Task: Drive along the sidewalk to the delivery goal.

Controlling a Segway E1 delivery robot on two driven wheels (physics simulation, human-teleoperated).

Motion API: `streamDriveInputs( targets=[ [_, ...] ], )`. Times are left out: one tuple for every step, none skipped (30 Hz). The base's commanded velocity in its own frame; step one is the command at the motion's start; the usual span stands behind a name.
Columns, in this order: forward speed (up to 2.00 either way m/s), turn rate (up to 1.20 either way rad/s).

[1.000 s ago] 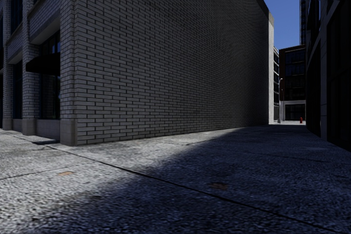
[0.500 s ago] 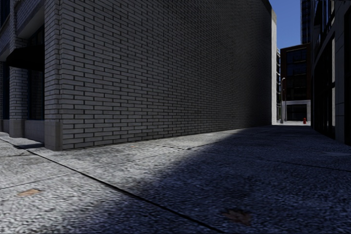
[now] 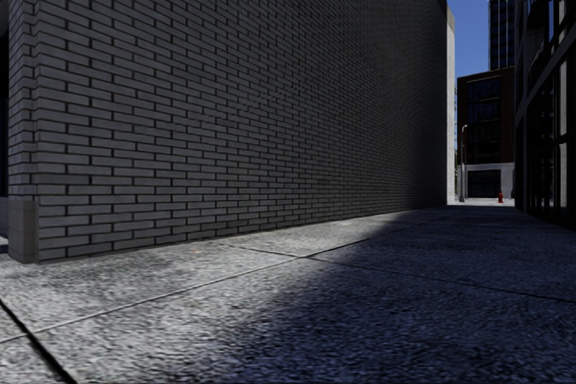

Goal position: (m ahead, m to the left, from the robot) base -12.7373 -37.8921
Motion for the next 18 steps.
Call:
streamDriveInputs(
  targets=[
    [2.0, -1.13],
    [2.0, -1.14],
    [2.0, -0.7],
    [2.0, 0.0],
    [2.0, 0.0],
    [2.0, 0.0],
    [2.0, 0.0],
    [2.0, 0.0],
    [2.0, 0.0],
    [2.0, 0.0],
    [2.0, 0.0],
    [2.0, 0.0],
    [2.0, 0.0],
    [2.0, 0.0],
    [2.0, 0.0],
    [2.0, 0.0],
    [2.0, 0.0],
    [1.99, 0.0]
  ],
)
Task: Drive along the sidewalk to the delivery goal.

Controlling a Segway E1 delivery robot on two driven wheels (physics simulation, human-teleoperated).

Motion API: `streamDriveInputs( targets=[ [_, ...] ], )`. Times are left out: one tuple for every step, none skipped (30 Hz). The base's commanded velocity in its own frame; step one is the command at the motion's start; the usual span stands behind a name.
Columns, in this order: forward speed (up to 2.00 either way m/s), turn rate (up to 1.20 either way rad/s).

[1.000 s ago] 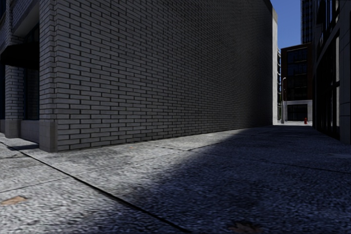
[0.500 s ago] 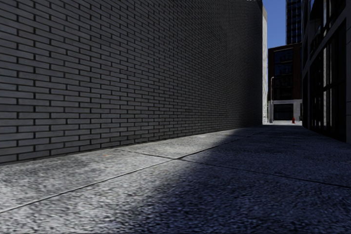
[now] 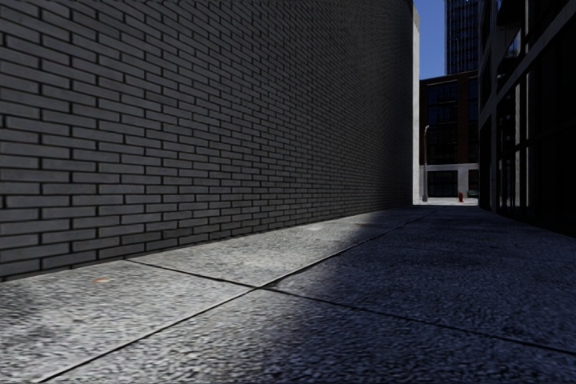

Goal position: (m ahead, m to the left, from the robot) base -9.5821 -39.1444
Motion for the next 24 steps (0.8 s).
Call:
streamDriveInputs(
  targets=[
    [1.99, 0.0],
    [1.92, -0.37],
    [1.92, -0.37],
    [1.88, -0.56],
    [1.85, -0.66],
    [1.84, -1.18],
    [1.83, -1.2],
    [1.83, -1.2],
    [1.82, -1.2],
    [1.81, -1.2],
    [1.77, -1.18],
    [1.76, -0.7],
    [1.76, -0.7],
    [1.76, -0.18],
    [1.76, -0.03],
    [1.76, 0.0],
    [1.76, 0.0],
    [1.76, 0.0],
    [1.76, 0.0],
    [1.76, 0.0],
    [1.76, 0.0],
    [1.76, 0.0],
    [1.76, 0.0],
    [1.76, 0.0]
  ],
)
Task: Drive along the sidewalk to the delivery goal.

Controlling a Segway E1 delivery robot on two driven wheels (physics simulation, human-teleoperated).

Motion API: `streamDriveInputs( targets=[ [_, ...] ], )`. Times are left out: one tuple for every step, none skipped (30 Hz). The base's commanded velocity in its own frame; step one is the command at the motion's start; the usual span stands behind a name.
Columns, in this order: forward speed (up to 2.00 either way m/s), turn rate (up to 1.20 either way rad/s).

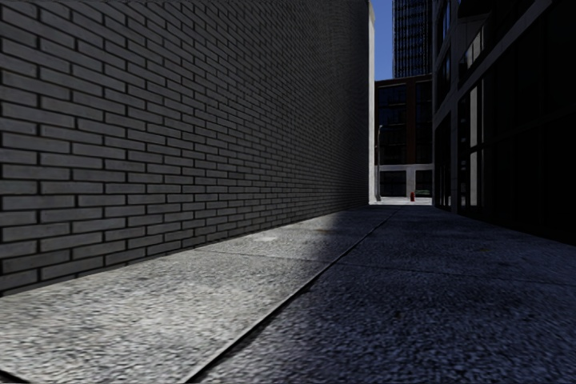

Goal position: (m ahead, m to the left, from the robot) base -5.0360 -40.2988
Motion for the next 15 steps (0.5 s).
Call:
streamDriveInputs(
  targets=[
    [1.76, 0.0],
    [1.76, 0.0],
    [1.76, 0.0],
    [1.76, 0.0],
    [1.76, 0.0],
    [1.76, 0.0],
    [1.76, 0.0],
    [1.76, 0.0],
    [1.76, 0.0],
    [1.76, 0.0],
    [1.76, 0.0],
    [1.76, 0.0],
    [1.76, 0.0],
    [1.76, 0.0],
    [1.76, 0.0]
  ],
)
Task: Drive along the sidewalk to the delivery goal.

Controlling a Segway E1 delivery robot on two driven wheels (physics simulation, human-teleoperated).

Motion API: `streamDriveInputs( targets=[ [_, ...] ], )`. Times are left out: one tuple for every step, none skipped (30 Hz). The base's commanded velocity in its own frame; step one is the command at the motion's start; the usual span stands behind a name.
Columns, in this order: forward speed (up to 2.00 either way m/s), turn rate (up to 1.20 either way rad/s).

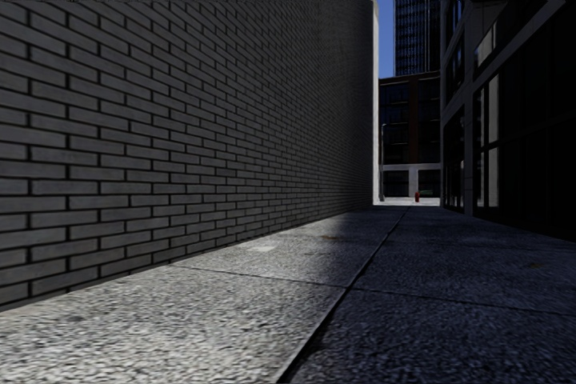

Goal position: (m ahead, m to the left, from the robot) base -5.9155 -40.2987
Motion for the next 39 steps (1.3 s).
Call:
streamDriveInputs(
  targets=[
    [1.76, 0.0],
    [1.76, 0.0],
    [1.76, 0.0],
    [1.76, 0.0],
    [1.76, 0.0],
    [1.75, 0.0],
    [1.75, -0.43],
    [1.75, -0.43],
    [1.75, -0.9],
    [1.75, -1.06],
    [1.75, -1.13],
    [1.75, -1.2],
    [1.75, -1.2],
    [1.75, -1.2],
    [1.75, -1.16],
    [1.75, -0.07],
    [1.75, 0.0],
    [1.75, 0.0],
    [1.75, 0.0],
    [1.75, 0.0],
    [1.75, 0.0],
    [1.75, 0.0],
    [1.75, 0.0],
    [1.75, 0.0],
    [1.74, 0.0],
    [1.74, 0.0],
    [1.74, 0.0],
    [1.74, 0.0],
    [1.74, 0.0],
    [1.74, 0.0],
    [1.74, -0.14],
    [1.74, -0.56],
    [1.74, -0.56],
    [1.74, -0.8],
    [1.74, -1.2],
    [1.74, -1.2],
    [1.74, -1.2],
    [1.74, -1.2],
    [1.74, -1.2]
  ],
)
